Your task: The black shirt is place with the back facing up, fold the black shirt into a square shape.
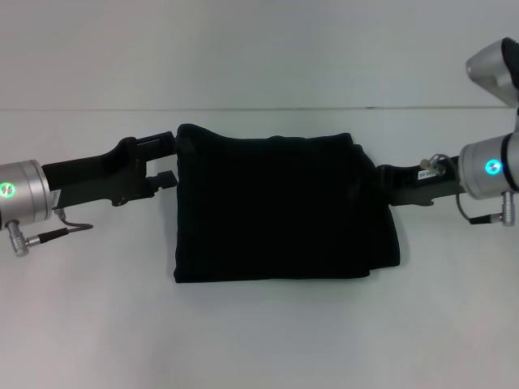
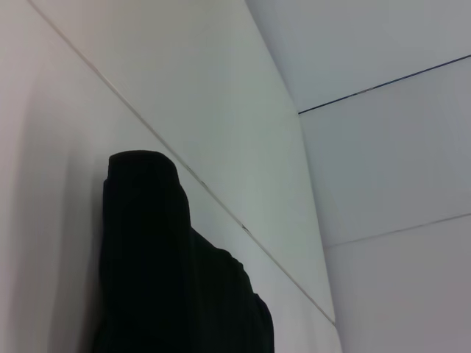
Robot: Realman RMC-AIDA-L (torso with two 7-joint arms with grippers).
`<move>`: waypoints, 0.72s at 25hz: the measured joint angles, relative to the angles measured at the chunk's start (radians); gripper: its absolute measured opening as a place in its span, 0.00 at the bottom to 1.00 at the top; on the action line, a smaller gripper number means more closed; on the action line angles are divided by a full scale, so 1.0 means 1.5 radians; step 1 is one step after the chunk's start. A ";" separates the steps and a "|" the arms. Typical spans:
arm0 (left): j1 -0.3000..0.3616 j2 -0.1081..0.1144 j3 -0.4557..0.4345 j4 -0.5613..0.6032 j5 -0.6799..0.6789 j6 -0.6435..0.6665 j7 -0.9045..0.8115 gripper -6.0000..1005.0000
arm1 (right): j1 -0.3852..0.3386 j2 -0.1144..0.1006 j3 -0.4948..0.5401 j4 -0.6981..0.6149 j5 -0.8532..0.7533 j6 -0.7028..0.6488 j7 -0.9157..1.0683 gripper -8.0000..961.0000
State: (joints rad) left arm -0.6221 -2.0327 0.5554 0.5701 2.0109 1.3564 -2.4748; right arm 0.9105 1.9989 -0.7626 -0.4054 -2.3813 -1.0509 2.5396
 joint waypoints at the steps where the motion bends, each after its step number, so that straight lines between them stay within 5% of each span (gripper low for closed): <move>1: 0.000 0.000 0.000 0.000 0.000 -0.001 0.000 0.77 | 0.002 0.003 0.000 0.007 0.000 0.009 -0.001 0.44; 18: 0.003 -0.001 -0.001 -0.001 -0.018 -0.005 0.010 0.76 | 0.020 0.041 -0.044 0.048 -0.003 0.117 0.000 0.43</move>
State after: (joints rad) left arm -0.6179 -2.0346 0.5537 0.5690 1.9834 1.3484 -2.4601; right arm 0.9398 2.0602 -0.8285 -0.3340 -2.3861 -0.8758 2.5402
